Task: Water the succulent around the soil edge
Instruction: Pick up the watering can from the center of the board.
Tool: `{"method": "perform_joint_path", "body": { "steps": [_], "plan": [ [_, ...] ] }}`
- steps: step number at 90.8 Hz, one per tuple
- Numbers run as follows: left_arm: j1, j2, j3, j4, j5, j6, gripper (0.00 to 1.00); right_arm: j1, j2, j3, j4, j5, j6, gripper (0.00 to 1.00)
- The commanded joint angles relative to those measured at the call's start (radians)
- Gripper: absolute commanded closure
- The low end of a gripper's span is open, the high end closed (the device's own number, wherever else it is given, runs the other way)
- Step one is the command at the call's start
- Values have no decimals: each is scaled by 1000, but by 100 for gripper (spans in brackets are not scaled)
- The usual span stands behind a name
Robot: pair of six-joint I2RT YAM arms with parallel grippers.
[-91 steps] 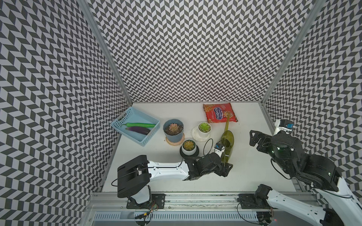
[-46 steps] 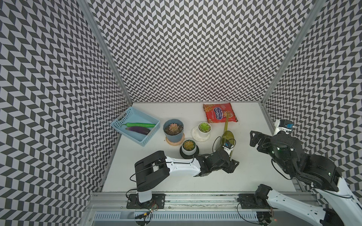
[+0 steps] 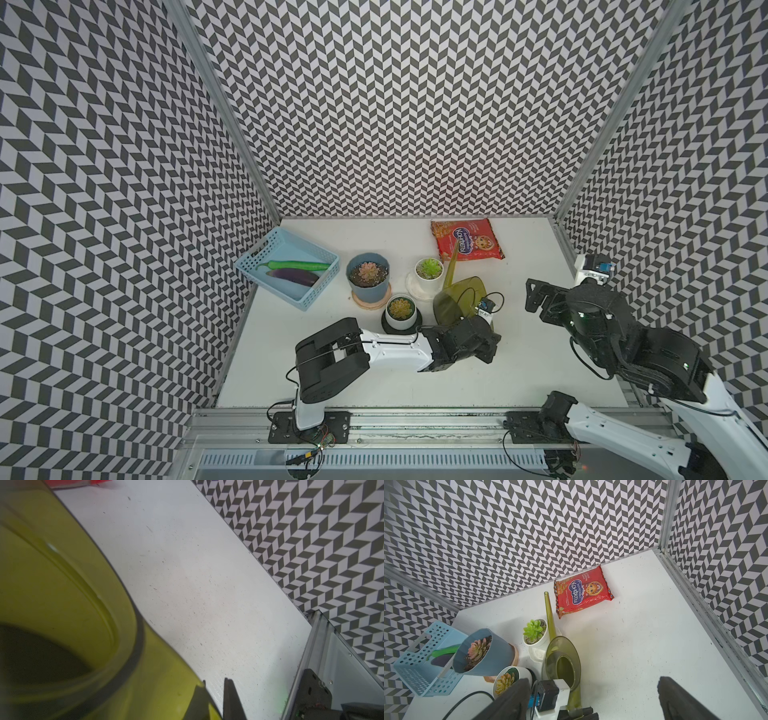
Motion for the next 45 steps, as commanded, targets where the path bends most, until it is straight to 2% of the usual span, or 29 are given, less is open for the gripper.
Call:
{"method": "perform_joint_path", "body": {
  "steps": [1, 9, 25, 37, 45],
  "plan": [
    [5, -54, 70, -81, -17, 104, 100, 1, 2, 2, 50, 30, -25, 0],
    [8, -102, 118, -141, 40, 151, 100, 1, 5, 8, 85, 41, -35, 0],
    [16, -202, 223, -179, 261, 285, 100, 1, 0, -9, 134, 43, -57, 0],
    [26, -250, 296, -203, 401, 296, 100, 1, 6, -7, 154, 38, -72, 0],
    [49, -295, 289, -189, 462, 265, 100, 1, 11, 1, 157, 38, -82, 0]
  ]
}}
